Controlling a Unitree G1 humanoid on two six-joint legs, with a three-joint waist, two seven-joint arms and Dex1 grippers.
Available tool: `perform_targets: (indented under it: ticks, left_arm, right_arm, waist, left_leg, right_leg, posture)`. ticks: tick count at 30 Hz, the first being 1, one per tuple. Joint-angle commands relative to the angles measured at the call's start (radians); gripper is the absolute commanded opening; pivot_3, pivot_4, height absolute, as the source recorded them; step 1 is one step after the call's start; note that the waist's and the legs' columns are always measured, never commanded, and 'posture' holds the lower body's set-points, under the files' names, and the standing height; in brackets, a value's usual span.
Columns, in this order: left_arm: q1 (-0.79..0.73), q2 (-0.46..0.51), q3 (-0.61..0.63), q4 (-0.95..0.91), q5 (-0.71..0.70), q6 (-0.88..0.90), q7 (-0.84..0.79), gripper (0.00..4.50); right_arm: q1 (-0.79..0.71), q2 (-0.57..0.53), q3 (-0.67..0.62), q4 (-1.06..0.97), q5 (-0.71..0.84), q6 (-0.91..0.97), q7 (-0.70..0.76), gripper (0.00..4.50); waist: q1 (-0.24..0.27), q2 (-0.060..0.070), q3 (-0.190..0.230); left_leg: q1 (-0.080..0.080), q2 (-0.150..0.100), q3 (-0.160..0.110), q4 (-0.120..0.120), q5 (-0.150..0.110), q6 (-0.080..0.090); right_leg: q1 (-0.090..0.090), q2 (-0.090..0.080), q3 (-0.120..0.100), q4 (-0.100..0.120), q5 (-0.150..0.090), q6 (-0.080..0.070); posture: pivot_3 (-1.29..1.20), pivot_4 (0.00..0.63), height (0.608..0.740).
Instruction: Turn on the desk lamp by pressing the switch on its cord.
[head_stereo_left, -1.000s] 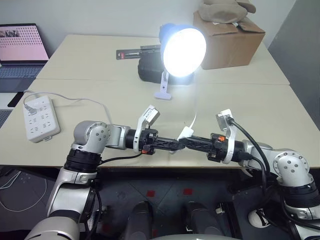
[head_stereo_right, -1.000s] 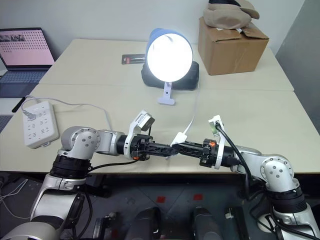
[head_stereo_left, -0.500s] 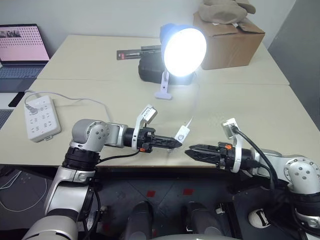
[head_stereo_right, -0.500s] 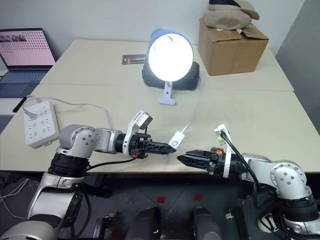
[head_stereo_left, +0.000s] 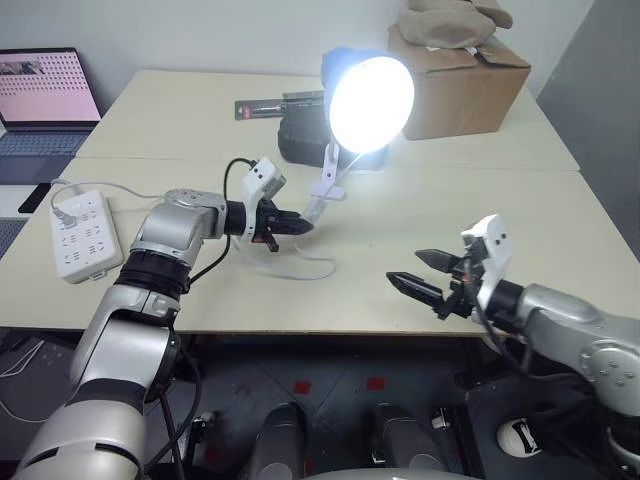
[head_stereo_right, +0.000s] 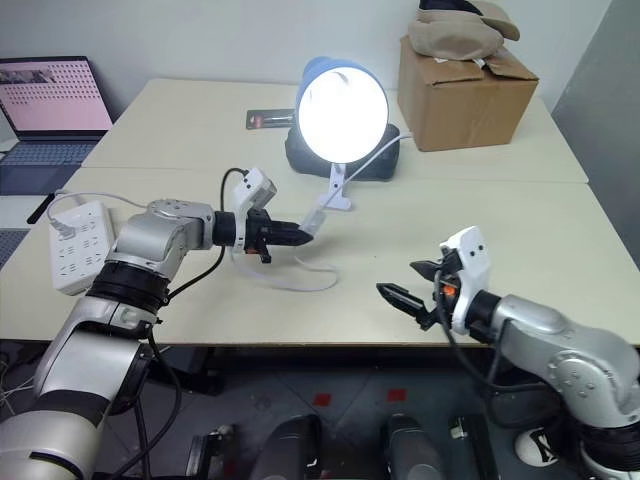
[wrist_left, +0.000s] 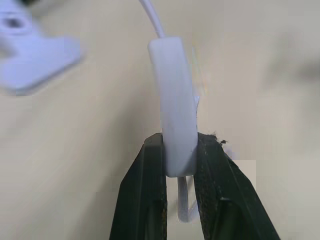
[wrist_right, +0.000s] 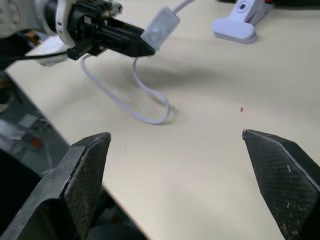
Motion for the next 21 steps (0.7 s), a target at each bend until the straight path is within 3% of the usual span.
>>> perform_targets:
  ticks: [1, 2, 9, 15, 18, 21]
  left_arm:
    - [-0.053, -0.051, -0.015, 0.146, 0.104, -0.168, -0.001, 0.74]
    - [-0.059, -0.069, -0.014, 0.170, 0.113, -0.185, -0.019, 1.10]
    - [-0.133, -0.104, 0.072, 0.289, 0.114, -0.196, -0.065, 2.47]
    - [-0.158, -0.014, 0.139, 0.234, 0.095, -0.107, -0.175, 3.67]
    - [-0.120, 0.054, 0.176, 0.106, 0.048, 0.011, -0.263, 4.26]
    - [-0.046, 0.135, 0.195, -0.044, 0.022, 0.098, -0.321, 4.47]
  right_arm:
    - [-0.003, 0.052, 0.011, -0.026, -0.076, -0.047, -0.025, 4.49]
    - [0.000, 0.067, 0.017, -0.026, -0.090, -0.051, -0.028, 4.50]
    - [0.010, 0.114, 0.022, -0.016, -0.156, -0.058, -0.013, 4.50]
    - [0.022, 0.119, 0.009, 0.002, -0.181, -0.063, 0.021, 4.50]
    - [0.031, 0.107, -0.003, 0.015, -0.193, -0.062, 0.050, 4.50]
    - [0.042, 0.089, -0.020, 0.026, -0.198, -0.059, 0.082, 4.50]
  waist:
    - [0.000, 0.000, 0.000]
    - [0.000, 0.000, 0.000]
    - [-0.001, -0.001, 0.001]
    - [-0.009, -0.001, 0.001]
    - [-0.007, -0.001, 0.001]
    - [-0.008, -0.001, 0.001]
  left_leg:
    - [-0.001, 0.000, 0.001, 0.000, 0.000, 0.000]
    - [-0.001, -0.001, 0.001, 0.000, 0.000, 0.000]
    - [-0.002, -0.001, 0.000, 0.001, 0.000, 0.000]
    - [0.000, 0.002, 0.000, 0.002, 0.000, 0.000]
    - [0.000, 0.003, -0.001, 0.002, 0.000, 0.000]
    - [0.000, 0.003, 0.000, 0.001, 0.000, 0.000]
  right_leg:
    - [0.000, 0.000, -0.001, 0.000, 0.000, 0.000]
    - [-0.001, -0.001, -0.001, 0.000, 0.000, 0.000]
    - [-0.001, -0.001, -0.003, 0.001, 0.000, 0.000]
    - [-0.001, 0.002, -0.002, 0.002, 0.000, 0.001]
    - [-0.001, 0.003, -0.003, 0.003, 0.000, 0.000]
    - [-0.001, 0.003, -0.002, 0.003, 0.002, -0.003]
  posture:
    - [0.00, 0.150, 0.740]
    - [0.00, 0.150, 0.740]
    - [0.00, 0.150, 0.740]
    - [0.00, 0.150, 0.740]
    - [0.00, 0.150, 0.740]
    - [0.00, 0.150, 0.740]
